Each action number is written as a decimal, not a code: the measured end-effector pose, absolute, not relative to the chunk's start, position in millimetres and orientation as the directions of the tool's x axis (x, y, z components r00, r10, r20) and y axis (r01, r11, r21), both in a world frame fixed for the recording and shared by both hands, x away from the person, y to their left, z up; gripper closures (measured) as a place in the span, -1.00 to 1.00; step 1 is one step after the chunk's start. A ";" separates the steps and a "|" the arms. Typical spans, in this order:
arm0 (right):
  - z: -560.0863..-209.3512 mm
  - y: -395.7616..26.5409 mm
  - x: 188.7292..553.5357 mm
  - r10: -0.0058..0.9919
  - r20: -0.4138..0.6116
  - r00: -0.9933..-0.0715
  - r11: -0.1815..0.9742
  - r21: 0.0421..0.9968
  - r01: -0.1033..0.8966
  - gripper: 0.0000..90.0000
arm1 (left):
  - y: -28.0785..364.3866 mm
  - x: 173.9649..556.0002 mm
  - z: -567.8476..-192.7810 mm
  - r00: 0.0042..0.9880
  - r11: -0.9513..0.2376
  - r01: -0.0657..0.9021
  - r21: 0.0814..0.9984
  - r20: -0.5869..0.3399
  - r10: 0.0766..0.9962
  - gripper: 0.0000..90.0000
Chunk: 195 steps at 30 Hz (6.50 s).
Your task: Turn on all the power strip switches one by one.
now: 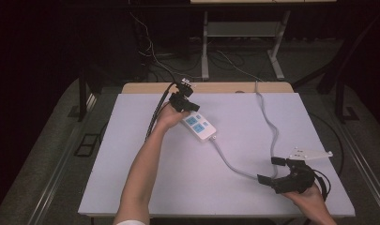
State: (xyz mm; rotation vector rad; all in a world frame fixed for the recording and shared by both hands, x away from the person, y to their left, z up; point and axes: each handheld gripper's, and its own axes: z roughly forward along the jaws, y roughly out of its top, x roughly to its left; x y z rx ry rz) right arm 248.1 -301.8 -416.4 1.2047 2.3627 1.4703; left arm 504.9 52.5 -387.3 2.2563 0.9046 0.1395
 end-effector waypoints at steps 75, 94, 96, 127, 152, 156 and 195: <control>-415.9 -305.6 248.2 0.675 0.292 -0.678 0.218 0.799 0.561 -0.99 | 47.7 499.3 -418.1 0.718 -0.472 0.601 0.645 -0.175 0.674 1.00; -416.3 -305.6 249.0 0.680 0.290 -0.674 0.217 0.797 0.563 -0.99 | 77.3 511.9 -382.5 0.677 -0.400 0.594 0.698 -0.165 0.717 0.99; -416.4 -305.4 248.9 0.679 0.289 -0.675 0.219 0.797 0.562 -0.99 | 80.9 513.7 -379.0 0.671 -0.390 0.595 0.703 -0.166 0.723 0.99; -416.4 -306.8 247.5 0.686 0.293 -0.667 0.209 0.798 0.565 -0.99 | 65.5 524.7 -405.5 0.635 -0.387 0.645 0.658 -0.181 0.751 0.99; -415.8 -306.2 246.8 0.685 0.286 -0.671 0.215 0.800 0.561 -0.99 | 68.0 522.1 -420.2 0.574 -0.319 0.686 0.654 -0.217 0.789 1.00; -415.8 -307.0 247.0 0.686 0.286 -0.669 0.214 0.800 0.561 -0.99 | 67.4 522.2 -420.7 0.577 -0.326 0.686 0.650 -0.213 0.789 1.00; -414.6 -303.9 246.8 0.683 0.279 -0.675 0.221 0.802 0.555 -0.99 | 76.3 492.0 -375.1 0.615 -0.332 0.592 0.734 -0.146 0.775 -0.15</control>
